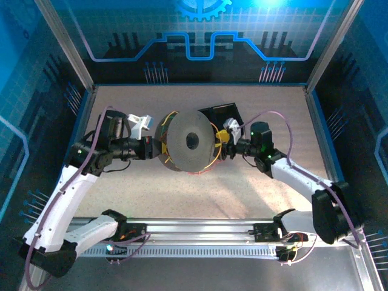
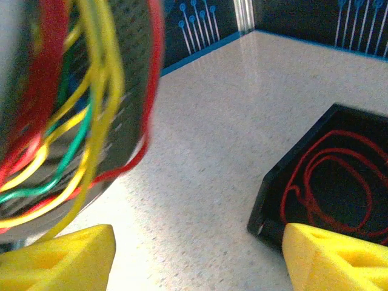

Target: Wrap the cables

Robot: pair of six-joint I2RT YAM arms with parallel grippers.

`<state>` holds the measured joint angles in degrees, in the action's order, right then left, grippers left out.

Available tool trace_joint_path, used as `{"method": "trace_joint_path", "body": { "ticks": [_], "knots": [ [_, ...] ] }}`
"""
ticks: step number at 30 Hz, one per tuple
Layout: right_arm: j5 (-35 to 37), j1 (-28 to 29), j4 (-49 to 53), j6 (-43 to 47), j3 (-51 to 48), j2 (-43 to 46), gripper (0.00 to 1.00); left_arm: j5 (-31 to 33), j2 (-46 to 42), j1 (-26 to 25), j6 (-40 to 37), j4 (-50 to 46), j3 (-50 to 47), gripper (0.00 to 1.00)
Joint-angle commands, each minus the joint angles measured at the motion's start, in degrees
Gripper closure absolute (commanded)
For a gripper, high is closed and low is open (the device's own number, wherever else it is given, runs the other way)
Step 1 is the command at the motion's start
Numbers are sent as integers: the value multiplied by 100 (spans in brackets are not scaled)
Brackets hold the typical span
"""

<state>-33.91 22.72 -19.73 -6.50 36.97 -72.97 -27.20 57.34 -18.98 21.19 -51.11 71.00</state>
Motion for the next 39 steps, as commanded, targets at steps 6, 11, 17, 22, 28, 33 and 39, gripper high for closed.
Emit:
{"method": "trace_joint_path", "body": {
  "ticks": [6,11,17,22,28,33,39],
  "knots": [
    [37,-204,388,-1174,-446,370,1,1160,67,263,195,459,487,100],
    [838,-388,1821,-1620,24,656,0,1855,-61,280,151,438,377,100],
    [1968,-855,2777,-2585,574,736,0,2941,-115,272,220,537,94,100],
    [124,-1729,80,-3579,-377,805,4,3632,216,137,221,720,-225,100],
    [1172,-541,2593,-2040,1495,-289,28,4002,701,-38,283,1118,-610,100],
    [2068,253,4101,-1346,3070,-1666,41,4149,1194,-136,274,1187,-728,100],
    [2393,606,5244,-770,4690,-3339,62,4147,1663,-254,220,806,-439,100]
  ]
}}
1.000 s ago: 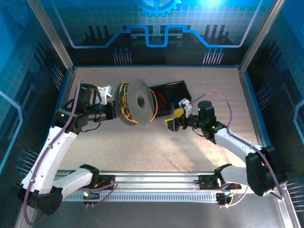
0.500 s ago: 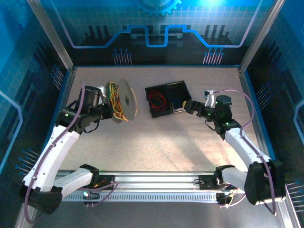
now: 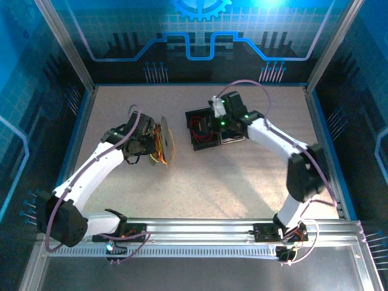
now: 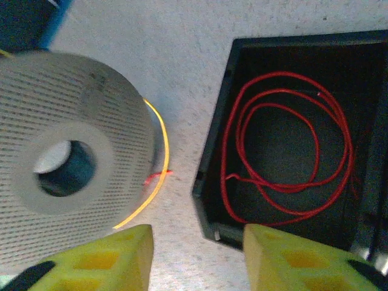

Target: Wrap the cables

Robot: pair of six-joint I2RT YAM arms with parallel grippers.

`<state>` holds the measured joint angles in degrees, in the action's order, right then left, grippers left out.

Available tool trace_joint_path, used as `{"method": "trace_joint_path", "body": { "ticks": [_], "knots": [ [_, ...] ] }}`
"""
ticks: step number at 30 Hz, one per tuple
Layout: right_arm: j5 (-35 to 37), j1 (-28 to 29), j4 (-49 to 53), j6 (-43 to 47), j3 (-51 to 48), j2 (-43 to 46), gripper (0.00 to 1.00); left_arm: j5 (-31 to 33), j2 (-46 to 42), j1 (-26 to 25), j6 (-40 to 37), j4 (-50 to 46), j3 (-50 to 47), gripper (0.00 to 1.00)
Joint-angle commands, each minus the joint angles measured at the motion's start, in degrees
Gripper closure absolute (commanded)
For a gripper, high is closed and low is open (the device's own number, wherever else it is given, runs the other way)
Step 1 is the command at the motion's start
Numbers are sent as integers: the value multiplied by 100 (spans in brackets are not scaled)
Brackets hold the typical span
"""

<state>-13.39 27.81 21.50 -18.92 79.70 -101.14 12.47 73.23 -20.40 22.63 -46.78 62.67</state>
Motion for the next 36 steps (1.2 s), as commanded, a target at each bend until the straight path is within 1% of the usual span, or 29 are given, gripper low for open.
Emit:
{"method": "trace_joint_path", "body": {
  "ticks": [1,3,5,9,10,11,12,14,16,18,22,24,28,30,34,36],
  "knots": [
    [267,106,1213,547,612,-768,64,209,167,-146,75,271,456,100],
    [63,110,1297,636,920,-1146,69,229,369,-189,58,91,572,100],
    [-82,110,1394,690,1225,-1460,70,255,560,-232,57,-26,657,100],
    [-188,102,1350,501,1637,-1769,65,252,673,-276,123,-15,664,100],
    [-254,93,1288,406,1721,-1817,62,243,683,-295,147,-15,675,100],
    [-298,88,1230,283,1798,-1866,57,227,682,-310,158,-15,687,99],
    [-320,88,1175,172,1864,-1903,55,213,691,-323,173,-21,717,99],
    [-328,74,1041,-140,1994,-1999,55,215,692,-367,195,-48,766,93],
    [-374,58,830,-428,2053,-2090,56,195,692,-396,198,-67,815,87],
    [-390,28,651,-677,2074,-2169,57,194,701,-422,203,-93,863,80],
    [-602,-129,165,-1420,2037,-2384,58,194,692,-447,205,-120,901,73],
    [-757,-194,-159,-1782,1953,-2467,58,188,688,-456,198,-118,901,72],
    [-830,-231,-693,-2335,1827,-2602,60,172,673,-456,200,-72,869,71],
    [-833,-239,-902,-2547,1764,-2638,61,172,666,-456,198,-68,852,71],
    [-768,-259,-1288,-3013,1636,-2683,62,142,622,-456,198,-33,834,66],
    [-698,-250,-1391,-3149,1615,-2716,62,139,596,-456,190,-24,823,66]
  ]
}}
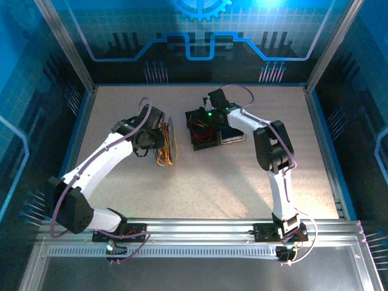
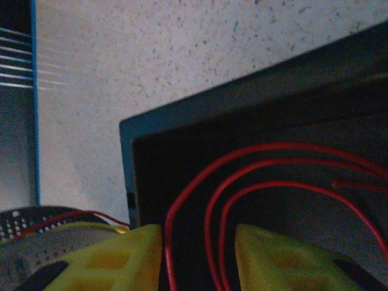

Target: Wrap the cables

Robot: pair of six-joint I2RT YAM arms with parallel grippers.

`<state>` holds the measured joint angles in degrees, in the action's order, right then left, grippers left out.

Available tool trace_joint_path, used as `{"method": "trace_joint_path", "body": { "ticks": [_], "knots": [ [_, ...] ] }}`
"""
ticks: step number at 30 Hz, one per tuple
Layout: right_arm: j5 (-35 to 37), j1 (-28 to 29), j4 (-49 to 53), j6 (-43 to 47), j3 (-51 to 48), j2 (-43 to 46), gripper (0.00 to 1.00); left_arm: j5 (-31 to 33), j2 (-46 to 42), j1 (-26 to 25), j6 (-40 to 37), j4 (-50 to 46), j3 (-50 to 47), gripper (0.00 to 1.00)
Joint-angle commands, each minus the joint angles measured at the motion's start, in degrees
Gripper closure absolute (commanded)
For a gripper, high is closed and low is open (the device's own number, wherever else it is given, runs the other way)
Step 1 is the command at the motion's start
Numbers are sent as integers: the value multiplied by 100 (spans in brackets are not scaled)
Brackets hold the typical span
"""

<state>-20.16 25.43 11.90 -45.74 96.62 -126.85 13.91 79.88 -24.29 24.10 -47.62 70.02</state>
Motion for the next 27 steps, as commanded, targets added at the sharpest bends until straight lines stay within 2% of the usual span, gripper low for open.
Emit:
{"method": "trace_joint_path", "body": {
  "ticks": [1,13,15,19,20,27],
  "knots": [
    [-9,-12,-479,-546,-76,-169,62,-12,-85,-67,42,59,90,66],
    [37,58,-704,-935,18,-511,70,-37,-189,-67,25,103,25,64],
    [31,76,-715,-968,25,-526,75,-38,-239,-66,32,95,29,64],
    [122,85,-836,-1007,-151,-351,98,-63,-381,-67,30,59,55,63],
    [159,74,-859,-1008,-202,-269,100,-72,-430,-67,37,59,62,63],
    [349,58,-1105,-873,-623,528,100,-169,-757,-67,61,87,61,52]
  ]
}}
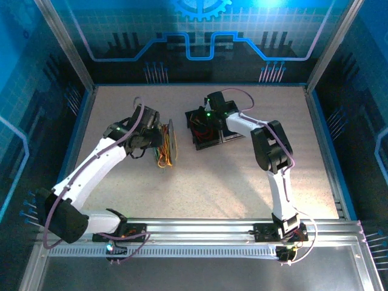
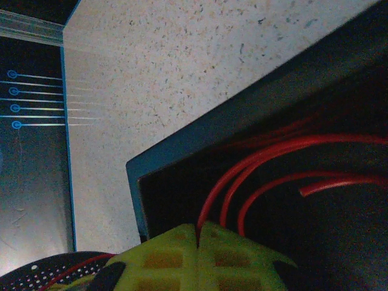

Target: Wrap the cables

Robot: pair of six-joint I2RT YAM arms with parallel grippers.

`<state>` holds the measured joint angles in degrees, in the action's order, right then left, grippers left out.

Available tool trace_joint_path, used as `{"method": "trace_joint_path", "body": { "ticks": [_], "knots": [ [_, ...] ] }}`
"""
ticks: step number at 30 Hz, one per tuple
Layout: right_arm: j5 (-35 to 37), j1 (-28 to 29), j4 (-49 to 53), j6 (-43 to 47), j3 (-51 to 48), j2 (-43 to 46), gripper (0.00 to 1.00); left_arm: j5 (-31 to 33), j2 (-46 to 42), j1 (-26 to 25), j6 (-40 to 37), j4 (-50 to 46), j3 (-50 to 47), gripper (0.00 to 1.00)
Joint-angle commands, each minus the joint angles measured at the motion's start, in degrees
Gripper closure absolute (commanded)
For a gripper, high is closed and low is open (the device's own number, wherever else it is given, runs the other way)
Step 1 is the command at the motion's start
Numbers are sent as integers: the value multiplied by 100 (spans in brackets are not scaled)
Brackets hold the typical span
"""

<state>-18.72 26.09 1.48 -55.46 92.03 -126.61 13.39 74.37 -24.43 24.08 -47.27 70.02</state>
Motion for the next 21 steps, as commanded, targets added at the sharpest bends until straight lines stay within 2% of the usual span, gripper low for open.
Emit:
{"method": "trace_joint_path", "body": {
  "ticks": [1,6,12,21],
  "knots": [
    [197,-9,-175,120,-273,663,100,-134,-242,-54,62,60,55,49],
    [-39,-25,-613,261,-670,1391,100,-231,-442,-54,78,142,19,32],
    [-796,-83,-1031,530,-1117,2151,100,-480,-938,-45,146,410,-167,1],
    [-2744,-479,-2182,875,-2684,3949,100,-1001,-1819,-44,212,507,-252,1]
  ]
}}
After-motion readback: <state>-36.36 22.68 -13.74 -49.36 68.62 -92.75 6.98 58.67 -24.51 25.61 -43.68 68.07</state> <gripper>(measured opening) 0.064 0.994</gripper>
